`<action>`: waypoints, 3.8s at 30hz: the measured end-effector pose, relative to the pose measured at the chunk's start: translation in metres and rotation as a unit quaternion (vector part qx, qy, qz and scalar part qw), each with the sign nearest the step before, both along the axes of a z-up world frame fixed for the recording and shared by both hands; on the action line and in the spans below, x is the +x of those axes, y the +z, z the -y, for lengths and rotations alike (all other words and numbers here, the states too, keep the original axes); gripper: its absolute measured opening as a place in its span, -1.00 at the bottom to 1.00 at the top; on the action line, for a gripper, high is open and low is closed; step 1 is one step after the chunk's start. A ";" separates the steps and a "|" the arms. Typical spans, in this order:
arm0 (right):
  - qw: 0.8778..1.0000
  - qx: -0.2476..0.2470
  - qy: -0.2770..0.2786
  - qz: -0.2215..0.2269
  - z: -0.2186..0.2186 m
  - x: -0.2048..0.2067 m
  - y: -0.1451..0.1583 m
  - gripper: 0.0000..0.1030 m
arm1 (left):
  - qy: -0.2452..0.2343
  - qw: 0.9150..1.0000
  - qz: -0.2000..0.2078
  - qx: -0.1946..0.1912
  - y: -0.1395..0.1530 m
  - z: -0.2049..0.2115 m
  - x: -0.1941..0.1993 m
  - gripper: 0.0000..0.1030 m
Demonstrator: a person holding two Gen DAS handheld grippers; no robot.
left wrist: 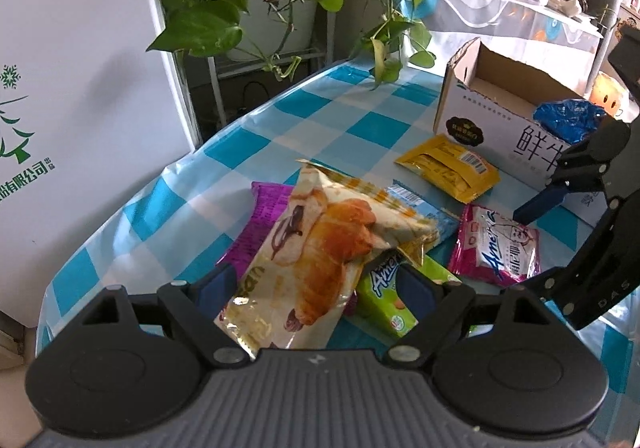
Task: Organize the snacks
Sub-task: 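Grasp the pink Ameria bag with the right tool while the left tool grasps the croissant pack, then lift the pink bag with the right tool while the left tool lifts the croissant pack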
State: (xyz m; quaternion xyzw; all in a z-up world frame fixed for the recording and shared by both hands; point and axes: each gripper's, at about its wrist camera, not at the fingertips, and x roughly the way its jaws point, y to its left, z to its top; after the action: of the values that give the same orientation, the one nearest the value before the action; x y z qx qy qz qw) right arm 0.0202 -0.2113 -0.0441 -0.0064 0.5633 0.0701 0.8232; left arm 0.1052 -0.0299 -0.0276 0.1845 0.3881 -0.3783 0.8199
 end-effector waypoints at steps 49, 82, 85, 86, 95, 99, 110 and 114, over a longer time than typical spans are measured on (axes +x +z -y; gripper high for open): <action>0.996 0.045 0.014 0.070 -0.009 -0.011 0.038 0.11 | 0.123 0.991 -0.036 -0.036 0.023 -0.016 -0.044 0.08; 0.992 0.063 -0.011 0.109 -0.002 -0.025 0.058 0.11 | 0.294 0.947 -0.056 -0.114 0.025 -0.025 -0.101 0.08; 0.991 0.068 -0.011 0.115 0.001 -0.028 0.062 0.11 | 0.291 0.948 -0.056 -0.118 0.028 -0.019 -0.108 0.08; 0.991 0.069 -0.012 0.117 0.002 -0.028 0.063 0.11 | 0.289 0.948 -0.055 -0.117 0.028 -0.017 -0.111 0.08; 0.985 0.091 -0.033 0.142 0.020 -0.034 0.079 0.11 | 0.289 0.947 -0.052 -0.130 0.040 0.001 -0.122 0.08; 0.980 0.105 -0.050 0.163 0.037 -0.038 0.092 0.11 | 0.273 0.951 -0.049 -0.141 0.050 0.015 -0.124 0.09; 0.959 0.119 -0.127 0.225 0.106 -0.054 0.122 0.11 | 0.219 0.960 -0.042 -0.167 0.072 0.070 -0.130 0.09; 0.951 0.125 -0.156 0.236 0.132 -0.063 0.126 0.11 | 0.198 0.963 -0.045 -0.177 0.079 0.092 -0.133 0.08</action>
State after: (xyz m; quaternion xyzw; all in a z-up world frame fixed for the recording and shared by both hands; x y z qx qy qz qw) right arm -0.0425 -0.3434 0.0824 0.1684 0.3334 0.0070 0.9276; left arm -0.0279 -0.1219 0.0511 -0.0616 0.3806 -0.2791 0.8795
